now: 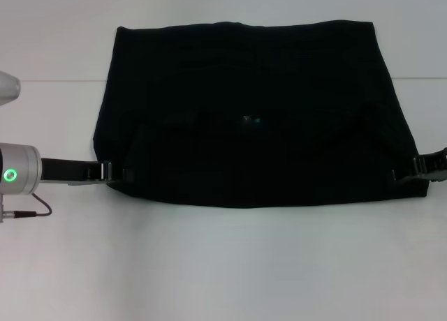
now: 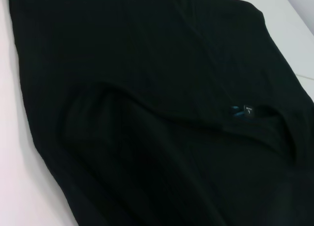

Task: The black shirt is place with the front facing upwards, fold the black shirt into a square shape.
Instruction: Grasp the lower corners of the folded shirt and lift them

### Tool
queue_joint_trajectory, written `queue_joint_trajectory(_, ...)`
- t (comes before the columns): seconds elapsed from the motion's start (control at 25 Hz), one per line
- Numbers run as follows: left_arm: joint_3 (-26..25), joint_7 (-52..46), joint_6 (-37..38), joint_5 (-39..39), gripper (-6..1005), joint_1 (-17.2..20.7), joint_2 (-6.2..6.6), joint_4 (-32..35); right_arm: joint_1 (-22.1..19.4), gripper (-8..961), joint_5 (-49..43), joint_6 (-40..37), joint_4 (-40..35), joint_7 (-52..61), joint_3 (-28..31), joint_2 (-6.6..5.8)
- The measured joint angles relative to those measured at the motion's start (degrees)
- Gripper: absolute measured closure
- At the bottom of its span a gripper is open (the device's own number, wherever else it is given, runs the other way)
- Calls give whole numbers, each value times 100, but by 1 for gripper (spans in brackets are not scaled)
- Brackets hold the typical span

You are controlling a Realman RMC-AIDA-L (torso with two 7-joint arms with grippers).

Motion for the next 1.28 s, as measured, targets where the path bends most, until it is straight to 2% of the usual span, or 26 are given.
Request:
queue_joint_trajectory(0.48, 0, 0, -29, 0, 978, -9, 0, 5, 4, 607, -3, 3, 11, -28, -6, -14)
queue_joint_trajectory(0.72, -48, 3, 77, -2, 979, -10, 5, 3, 16, 842, -4, -154, -49, -76, 2, -56)
queue_joint_trajectory(0.92, -234, 6, 535, -5, 979, -27, 124, -13, -26, 903, 72, -703, -299, -227, 63, -191)
queue_joint_trajectory(1.16, -475, 87, 1850, 51, 979, 56, 421, -100, -390, 902, 156, -2041, -1081, -568, 127, -314)
queue_joint_trajectory(1.28, -481, 141, 2404, 76, 979, 156, 493, -106, -656, 902, 320, -2711, -1311, -859, 136, -341)
